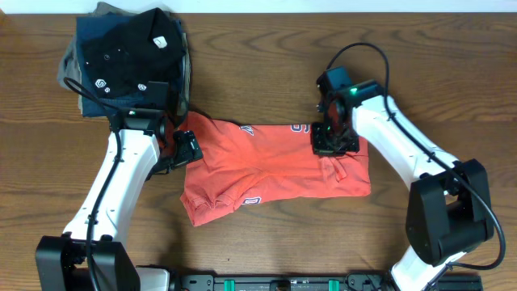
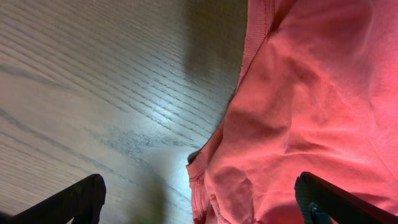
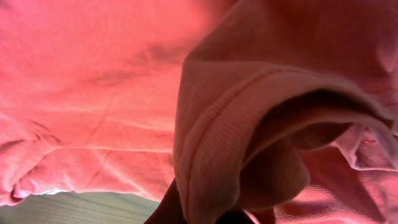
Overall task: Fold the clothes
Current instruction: 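Grasp the strip's right end with the right gripper and fold it leftward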
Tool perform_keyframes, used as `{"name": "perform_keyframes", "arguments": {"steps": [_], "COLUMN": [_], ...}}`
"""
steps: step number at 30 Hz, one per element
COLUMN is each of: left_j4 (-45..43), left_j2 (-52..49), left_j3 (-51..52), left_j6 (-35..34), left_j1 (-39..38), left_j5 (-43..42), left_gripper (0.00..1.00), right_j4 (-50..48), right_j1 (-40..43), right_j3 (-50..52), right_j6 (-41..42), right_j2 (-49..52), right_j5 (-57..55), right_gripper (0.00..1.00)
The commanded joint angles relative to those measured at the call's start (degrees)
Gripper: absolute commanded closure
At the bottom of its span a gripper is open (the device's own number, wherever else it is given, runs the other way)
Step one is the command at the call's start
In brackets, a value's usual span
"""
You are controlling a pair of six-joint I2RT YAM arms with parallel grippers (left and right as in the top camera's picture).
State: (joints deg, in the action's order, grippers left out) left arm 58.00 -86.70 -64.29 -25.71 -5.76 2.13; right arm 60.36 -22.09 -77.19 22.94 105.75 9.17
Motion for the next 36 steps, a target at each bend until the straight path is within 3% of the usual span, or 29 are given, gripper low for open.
{"name": "perform_keyframes", "arguments": {"steps": [1, 6, 8, 12, 18, 25, 29, 36], "left_j4": [-0.02, -0.07, -0.11, -0.09, -0.09, -0.09, -0.22, -0.46], "left_j2": [-0.22, -0.22, -0.22, -0.22, -0.22, -0.22, -0.22, -0.22], "left_j3": [0.44, 0.44, 0.44, 0.44, 0.44, 0.44, 0.44, 0.44], "left_j6": [-0.52, -0.52, -0.52, -0.52, -0.52, -0.52, -0.52, -0.52], "left_j1": [0.28, 0.28, 0.28, 0.28, 0.28, 0.28, 0.28, 0.28], "left_j5": [0.87, 0.87, 0.87, 0.87, 0.9, 0.9, 0.87, 0.87], "left_gripper": [0.02, 0.02, 0.02, 0.02, 0.02, 0.02, 0.02, 0.02], "right_j4": [-0.44, -1.22, -1.46, -2.43, -1.16, 5.05, 5.03, 1.97], "right_j1": [-1.57, -3.26, -3.76, -4.2, -2.71, 4.81, 8.92, 10.86], "right_j3": [0.83, 0.85, 0.85, 0.85, -0.68, -4.57, -4.2, -1.29], "right_j6": [2.38, 3.39, 3.41, 3.43, 3.15, 2.93, -0.72, -7.8], "right_j2": [-1.49, -1.49, -1.49, -1.49, -1.51, -1.51, -1.49, -1.49], "right_j5": [0.07, 0.07, 0.07, 0.07, -0.13, -6.19, -4.85, -0.33], "right_gripper": [0.94, 0.89, 0.75, 0.33, 0.3, 0.25, 0.15, 0.14]}}
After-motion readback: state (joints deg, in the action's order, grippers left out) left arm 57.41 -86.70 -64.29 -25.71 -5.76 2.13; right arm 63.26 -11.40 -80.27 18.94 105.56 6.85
